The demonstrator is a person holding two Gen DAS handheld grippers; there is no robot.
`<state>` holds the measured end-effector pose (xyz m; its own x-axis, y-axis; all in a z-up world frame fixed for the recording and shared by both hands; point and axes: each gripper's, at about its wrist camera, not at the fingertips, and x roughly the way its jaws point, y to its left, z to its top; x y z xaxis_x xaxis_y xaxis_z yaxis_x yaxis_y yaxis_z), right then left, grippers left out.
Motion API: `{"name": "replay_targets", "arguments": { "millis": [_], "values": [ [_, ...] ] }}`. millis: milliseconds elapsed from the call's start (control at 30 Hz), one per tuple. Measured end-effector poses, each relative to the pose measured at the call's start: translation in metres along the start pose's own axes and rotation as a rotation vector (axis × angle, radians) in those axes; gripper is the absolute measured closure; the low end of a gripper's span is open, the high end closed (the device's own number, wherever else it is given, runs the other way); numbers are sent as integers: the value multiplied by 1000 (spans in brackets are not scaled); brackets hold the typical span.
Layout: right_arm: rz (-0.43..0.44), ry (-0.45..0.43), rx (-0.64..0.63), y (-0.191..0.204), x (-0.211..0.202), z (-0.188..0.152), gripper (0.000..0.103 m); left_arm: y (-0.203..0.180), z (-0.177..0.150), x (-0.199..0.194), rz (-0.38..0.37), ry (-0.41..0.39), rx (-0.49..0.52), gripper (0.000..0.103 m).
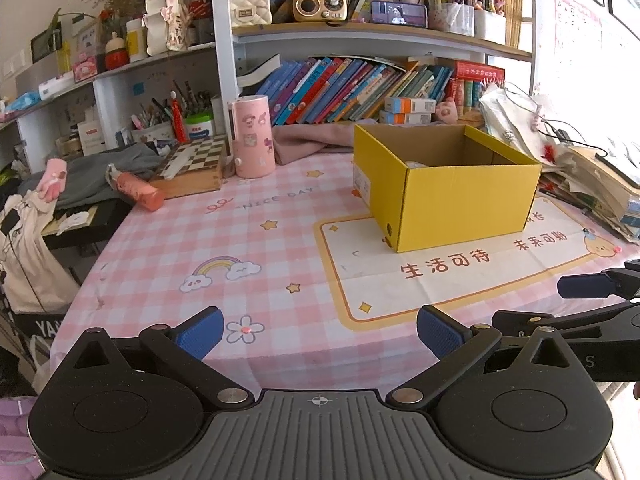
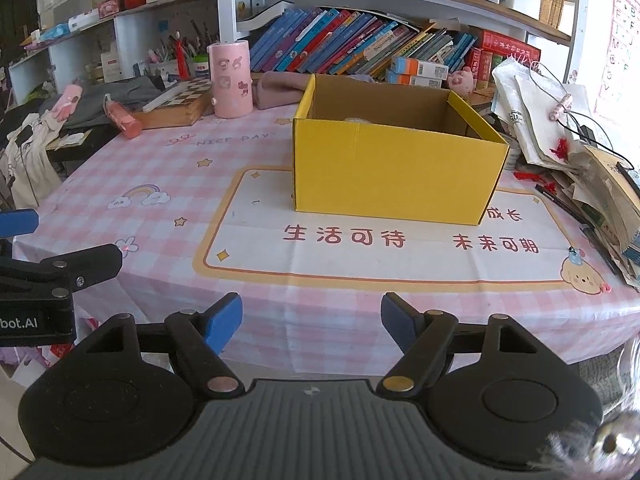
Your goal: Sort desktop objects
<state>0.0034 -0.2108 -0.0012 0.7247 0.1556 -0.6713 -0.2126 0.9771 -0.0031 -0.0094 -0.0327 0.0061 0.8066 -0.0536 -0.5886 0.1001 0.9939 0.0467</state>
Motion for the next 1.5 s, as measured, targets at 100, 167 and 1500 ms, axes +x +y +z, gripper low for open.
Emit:
{"name": "replay_targets", "arguments": {
  "millis": [100,167,1500],
  "values": [
    [2,-1,-4,1,0,0,28,1,-1,1,3,7,-7,0],
    [2,-1,-7,2,1,1,27,2,-2,1,3,12,-10,0],
    [15,1,-15,2,5,6,22,6,-3,10,26,46,-33,0]
  ]
}}
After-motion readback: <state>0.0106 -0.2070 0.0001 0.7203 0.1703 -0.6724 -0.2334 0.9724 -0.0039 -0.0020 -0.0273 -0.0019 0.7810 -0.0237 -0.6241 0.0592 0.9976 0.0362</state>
